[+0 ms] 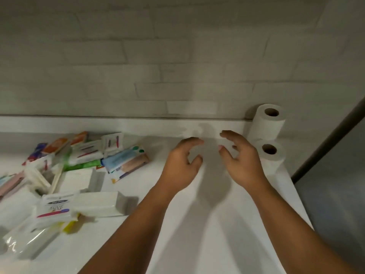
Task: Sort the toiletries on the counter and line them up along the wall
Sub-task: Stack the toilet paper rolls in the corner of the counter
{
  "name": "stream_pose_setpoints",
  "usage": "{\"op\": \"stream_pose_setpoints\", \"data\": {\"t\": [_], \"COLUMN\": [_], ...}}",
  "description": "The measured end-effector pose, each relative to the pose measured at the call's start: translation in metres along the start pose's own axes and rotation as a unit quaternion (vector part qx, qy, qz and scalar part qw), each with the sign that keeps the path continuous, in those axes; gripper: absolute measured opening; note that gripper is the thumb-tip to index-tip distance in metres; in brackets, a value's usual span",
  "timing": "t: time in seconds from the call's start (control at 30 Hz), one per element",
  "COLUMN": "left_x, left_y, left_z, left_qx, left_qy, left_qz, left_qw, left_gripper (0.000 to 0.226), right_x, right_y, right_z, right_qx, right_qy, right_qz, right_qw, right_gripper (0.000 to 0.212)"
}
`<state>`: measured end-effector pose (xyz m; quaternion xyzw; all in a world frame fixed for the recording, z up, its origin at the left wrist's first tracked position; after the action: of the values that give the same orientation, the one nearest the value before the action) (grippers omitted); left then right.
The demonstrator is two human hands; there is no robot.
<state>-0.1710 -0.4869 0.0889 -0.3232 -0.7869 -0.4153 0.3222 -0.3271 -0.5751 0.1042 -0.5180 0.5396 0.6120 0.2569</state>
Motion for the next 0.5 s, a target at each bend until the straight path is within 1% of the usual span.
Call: {"op": "stream_pose_setpoints", "data": {"t": [0.2,0.33,0.5], "left_x": [-0.029,-0.057,-0.090], "left_y": [0.113,0.182,0.270], "left_z": [0.084,0.137,0.197], "left_qx": [0.028,0.033,0.049], "left_qy": [0.010,0.056,0.097], "left_qz": [-0.071,-0.086,-0.115], "left_qw": [0.997,0.994,0.987], "left_gripper": [0.033,0.032,0.032], "right_x": [-0.045,-0.078,-0.102], "right_y": [-0.122,-0.194,-0.293], "right_z": [0.058,0.097,0.136], "right_qx": [-0.092,-0.132,-0.184], "right_qy": [0.027,0.047,0.042], "right_qz": [0.013,0.009,0.036], "right_qw": [0.995,0.990,0.981], "right_gripper": [0.034,0.038,0.032]}}
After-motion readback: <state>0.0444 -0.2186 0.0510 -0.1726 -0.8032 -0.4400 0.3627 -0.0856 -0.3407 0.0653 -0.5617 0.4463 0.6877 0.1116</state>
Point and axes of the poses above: each hand's wrist, its own z-axis away from the middle knuckle, its own y-axis out of the back of the hand, x = y × z, the point moved 7 cm from there along -z, towards the middle knuckle, and after that the axes turned 14 degrees about -y, right-handed, at the moved point
